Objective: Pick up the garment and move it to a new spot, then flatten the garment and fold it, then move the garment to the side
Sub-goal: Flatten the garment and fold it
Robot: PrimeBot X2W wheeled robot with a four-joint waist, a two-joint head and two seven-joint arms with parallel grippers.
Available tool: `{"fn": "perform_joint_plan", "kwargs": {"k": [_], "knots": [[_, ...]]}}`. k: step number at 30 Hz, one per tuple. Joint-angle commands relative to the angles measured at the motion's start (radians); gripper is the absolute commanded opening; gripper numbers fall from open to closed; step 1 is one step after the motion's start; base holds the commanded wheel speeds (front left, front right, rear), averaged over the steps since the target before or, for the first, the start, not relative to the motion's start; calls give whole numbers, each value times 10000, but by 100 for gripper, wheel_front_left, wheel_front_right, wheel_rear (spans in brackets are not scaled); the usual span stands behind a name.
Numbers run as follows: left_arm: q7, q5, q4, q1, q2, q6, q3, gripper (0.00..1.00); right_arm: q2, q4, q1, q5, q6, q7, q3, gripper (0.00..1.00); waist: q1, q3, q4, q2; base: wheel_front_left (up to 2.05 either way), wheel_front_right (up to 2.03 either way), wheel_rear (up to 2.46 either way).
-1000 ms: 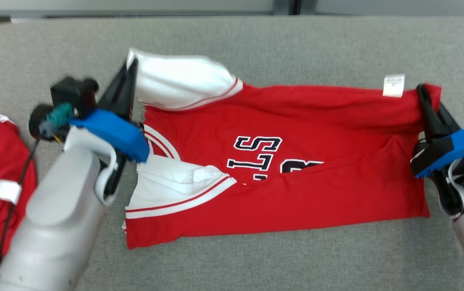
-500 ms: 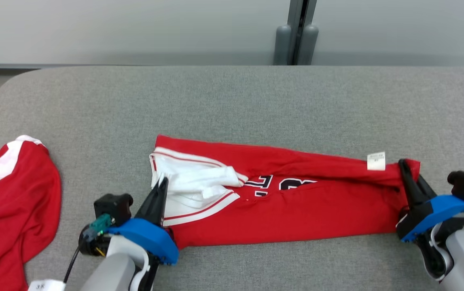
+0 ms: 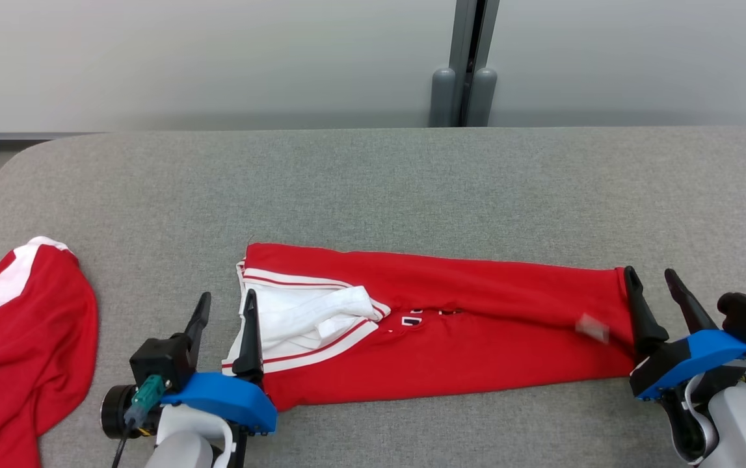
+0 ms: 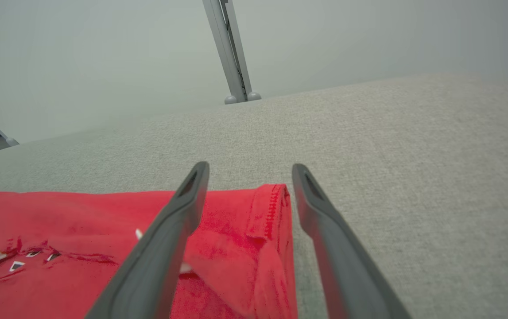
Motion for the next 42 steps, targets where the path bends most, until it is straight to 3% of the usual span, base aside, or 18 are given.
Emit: {"fn": "perform_joint_plan", "kwargs": {"k": [1,5,14,21,30,37,38,39,40,42], "knots": [[-44,420,-325,297,-46,204,199,100,128,-185,242,-267,1,-1,-148,100,1,-45,-25,0,0,0,0],[-44,1622,-1192,974,-301,514,623,100,584,-473,599,-899,1,-2,-623,100,1,-289,-68,0,0,0,0],[-45,2486,-1347,2174,-709,267,1042,100,1295,-140,1107,-1724,1,-1,-881,100,1,-916,-194,0,0,0,0],[-45,2216,-1106,1935,-750,18,968,100,1173,146,676,-1880,1,-2,-823,100,1,-595,-127,0,0,0,0],[-45,1637,-980,1275,-743,222,225,100,843,1077,-331,-2116,1,-2,-1176,100,1,703,35,0,0,0,0],[-45,1393,-933,998,-748,421,-93,100,1122,2373,-131,-1752,1,76,-787,100,1,920,29,0,0,0,0],[-45,1393,-927,959,-746,442,-92,100,1198,2576,-21,-1626,1,93,-629,92,1,908,-6,0,0,0,0],[-45,1368,-930,939,-748,466,-90,100,1235,2713,55,-1456,1,103,-483,29,1,893,-46,0,0,0,0],[-45,1364,-951,909,-748,463,-87,100,1229,2814,107,-1283,1,123,-321,0,1,879,-81,0,0,0,0],[-46,1421,-1065,866,-747,463,-27,100,1066,2856,86,-906,-2,133,-230,0,1,843,-181,0,0,0,0]]}}
